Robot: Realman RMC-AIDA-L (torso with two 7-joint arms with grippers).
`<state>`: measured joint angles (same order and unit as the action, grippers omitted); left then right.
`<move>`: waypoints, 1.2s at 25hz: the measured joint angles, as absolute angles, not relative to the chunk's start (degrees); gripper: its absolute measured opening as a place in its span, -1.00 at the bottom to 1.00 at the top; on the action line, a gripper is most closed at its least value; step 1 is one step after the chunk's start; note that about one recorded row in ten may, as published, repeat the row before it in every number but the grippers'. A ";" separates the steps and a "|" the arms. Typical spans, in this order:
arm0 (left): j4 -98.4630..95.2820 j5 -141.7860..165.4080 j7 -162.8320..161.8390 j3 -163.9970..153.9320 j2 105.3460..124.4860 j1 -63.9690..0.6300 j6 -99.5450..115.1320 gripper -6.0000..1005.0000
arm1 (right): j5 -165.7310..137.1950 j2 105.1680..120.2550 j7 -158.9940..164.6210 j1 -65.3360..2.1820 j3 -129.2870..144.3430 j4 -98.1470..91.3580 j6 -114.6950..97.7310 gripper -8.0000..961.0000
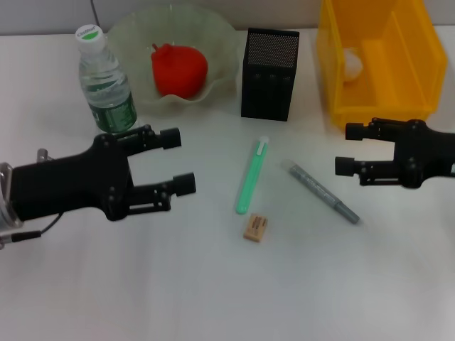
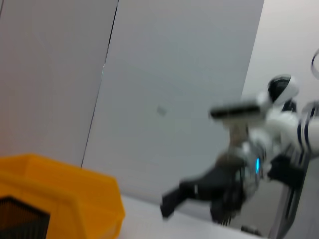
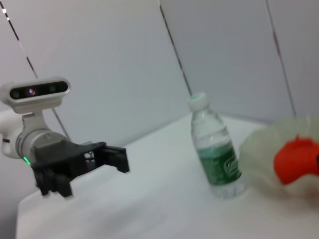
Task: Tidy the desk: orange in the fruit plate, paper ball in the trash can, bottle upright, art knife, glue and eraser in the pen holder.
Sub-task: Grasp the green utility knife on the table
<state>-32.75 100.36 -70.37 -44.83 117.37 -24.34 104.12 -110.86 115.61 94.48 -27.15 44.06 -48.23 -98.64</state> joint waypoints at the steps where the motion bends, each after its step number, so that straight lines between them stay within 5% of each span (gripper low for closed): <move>1: -32.72 100.73 -69.91 -44.83 117.45 -24.24 103.90 0.60 | -110.86 115.61 94.48 -27.15 44.06 -48.23 -98.64 0.58; 10: -27.81 104.32 -61.66 -44.60 118.03 -23.78 97.69 0.60 | -133.41 115.94 129.12 -41.55 53.48 -60.47 -99.57 0.58; 19: -27.53 104.45 -60.96 -45.38 118.03 -23.28 96.95 0.59 | -149.60 118.96 145.44 -58.13 65.94 -52.90 -92.60 0.57; 30: -26.14 105.03 -59.00 -45.63 118.19 -22.91 95.65 0.59 | -149.61 119.63 150.06 -67.15 71.94 -39.92 -83.55 0.57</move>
<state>-26.14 105.03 -59.00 -45.64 118.19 -22.91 95.65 -149.61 119.63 150.06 -67.15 71.94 -39.92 -83.55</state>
